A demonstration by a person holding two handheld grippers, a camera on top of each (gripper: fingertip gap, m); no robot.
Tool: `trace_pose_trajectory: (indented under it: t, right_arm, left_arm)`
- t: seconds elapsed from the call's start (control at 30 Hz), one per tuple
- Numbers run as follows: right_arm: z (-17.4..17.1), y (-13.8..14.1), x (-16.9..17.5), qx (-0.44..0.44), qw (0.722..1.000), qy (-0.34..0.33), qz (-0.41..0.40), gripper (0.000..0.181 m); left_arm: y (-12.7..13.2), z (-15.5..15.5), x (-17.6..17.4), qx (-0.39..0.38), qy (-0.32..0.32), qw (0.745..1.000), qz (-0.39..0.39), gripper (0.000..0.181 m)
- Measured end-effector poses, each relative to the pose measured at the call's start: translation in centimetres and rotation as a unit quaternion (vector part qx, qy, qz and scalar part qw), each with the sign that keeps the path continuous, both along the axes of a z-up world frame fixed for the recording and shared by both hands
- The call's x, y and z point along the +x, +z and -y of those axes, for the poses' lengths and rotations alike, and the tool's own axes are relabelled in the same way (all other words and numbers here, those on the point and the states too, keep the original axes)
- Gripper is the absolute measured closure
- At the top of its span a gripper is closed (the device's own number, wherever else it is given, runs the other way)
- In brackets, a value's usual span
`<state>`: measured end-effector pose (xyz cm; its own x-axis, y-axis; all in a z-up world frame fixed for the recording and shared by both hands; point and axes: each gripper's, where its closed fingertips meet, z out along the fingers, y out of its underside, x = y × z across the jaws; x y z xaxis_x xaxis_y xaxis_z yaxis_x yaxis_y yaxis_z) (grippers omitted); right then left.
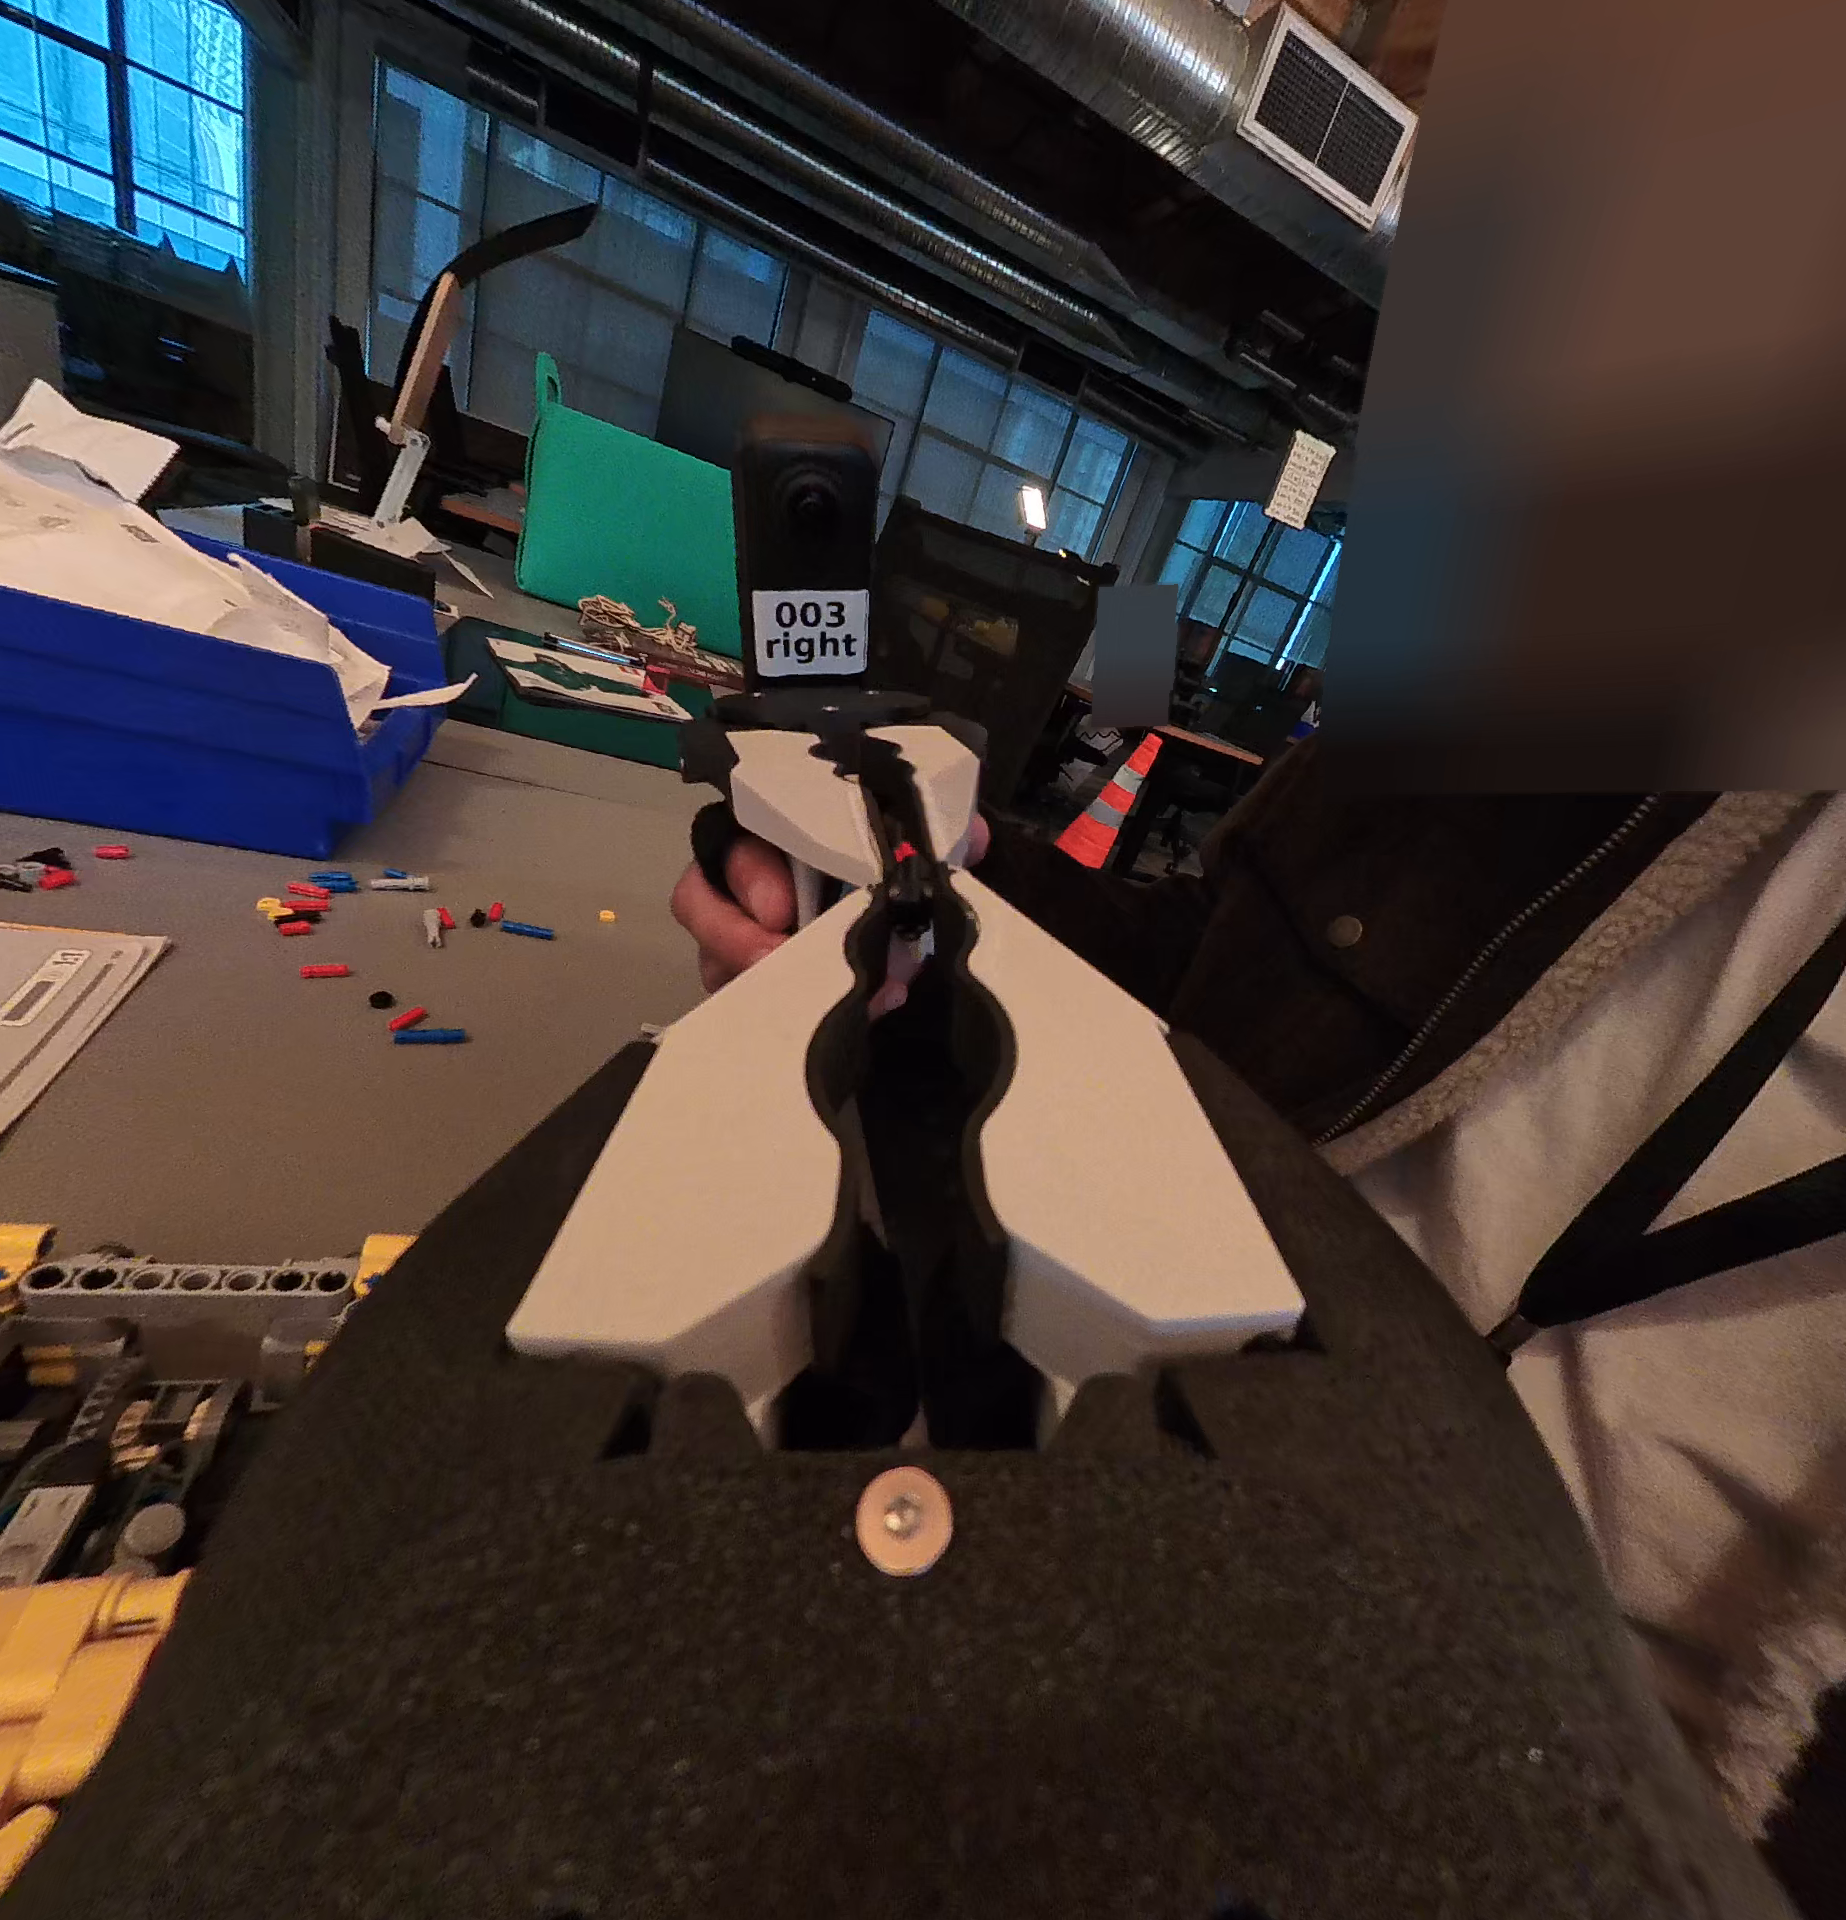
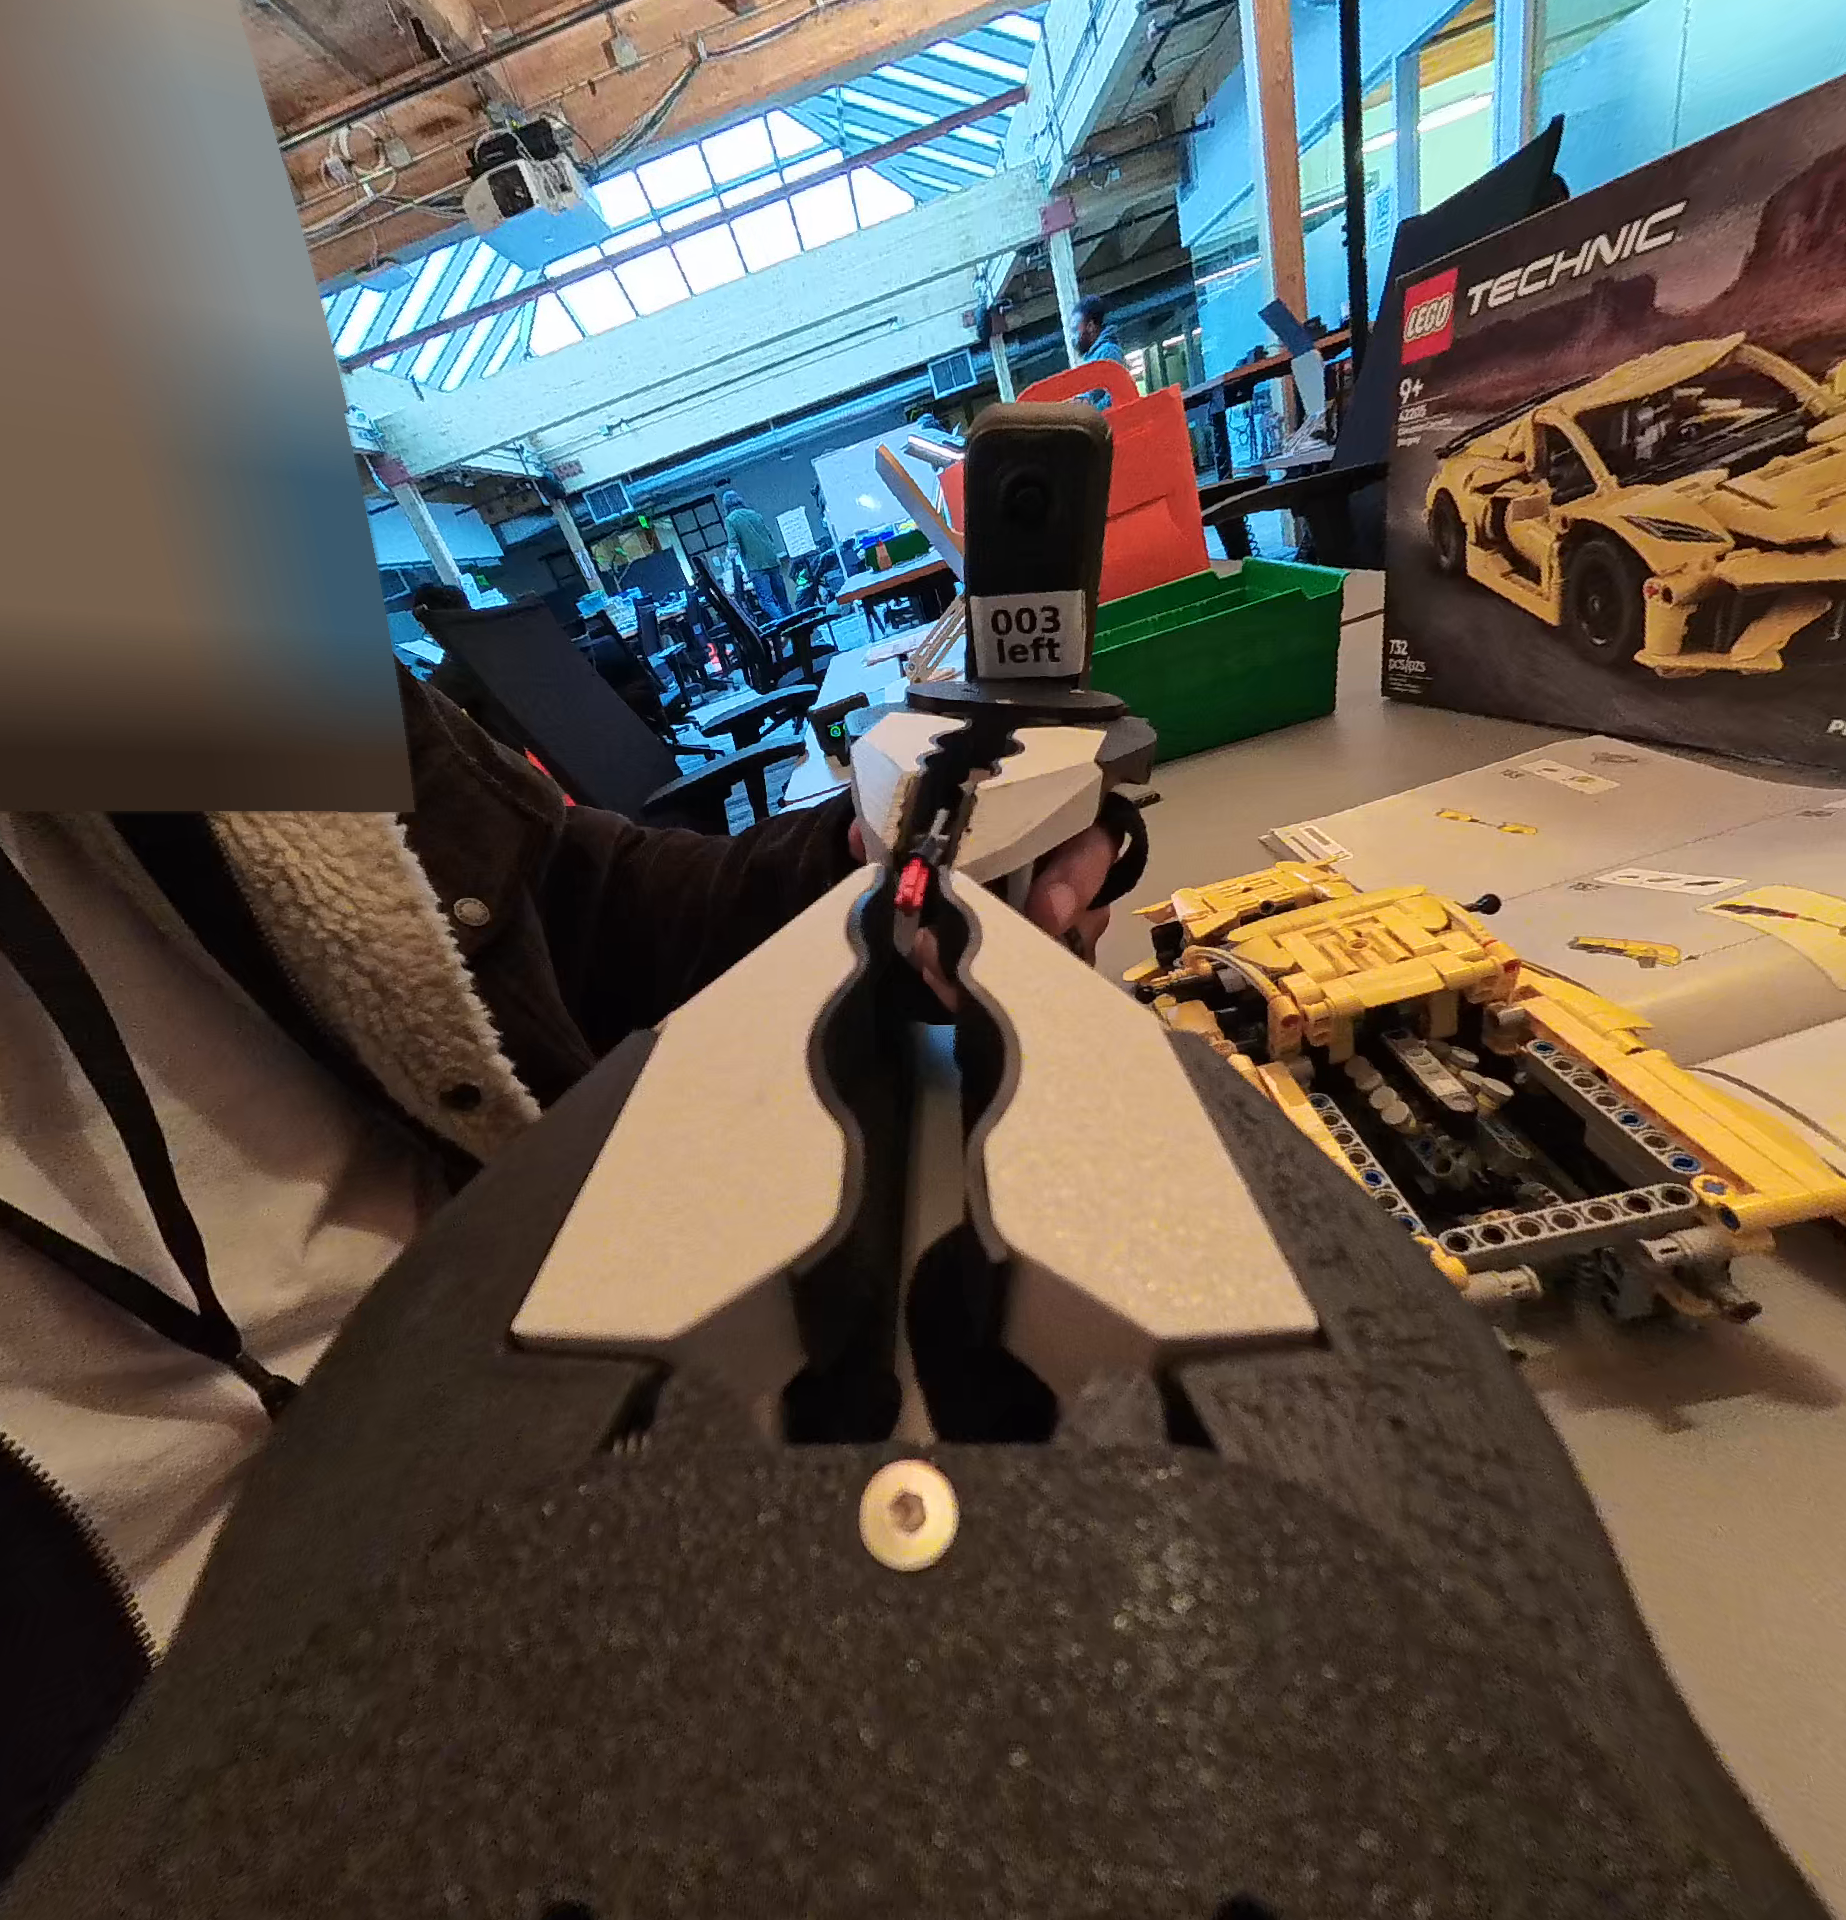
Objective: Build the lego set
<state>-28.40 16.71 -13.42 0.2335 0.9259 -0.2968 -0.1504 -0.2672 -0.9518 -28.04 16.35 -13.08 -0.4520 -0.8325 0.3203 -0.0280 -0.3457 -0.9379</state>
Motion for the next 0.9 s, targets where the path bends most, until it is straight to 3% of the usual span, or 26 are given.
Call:
trace_pose_trajectory:
  t: [0.47, 0.67, 0.9]
  right_arm:
    - [-0.2, -0.2, 0.3, 0.002, 1.0, -0.007, 0.009, 0.177]
    - [-0.9, -0.3, 0.5, 0.073, 0.992, -0.076, 0.062, 0.177]
    - [-1.0, -1.4, 0.4, 0.074, 0.99, -0.075, 0.098, 0.177]
  left_arm:
    - [-0.3, -0.1, 0.1, 0.002, 0.004, 1.0, -0.01, 0.174]
    - [-0.3, -0.8, 0.2, -0.009, 0.023, 1.0, -0.006, 0.174]
    - [-1.4, -1.0, 0.3, 0.014, 0.026, 0.999, -0.033, 0.174]
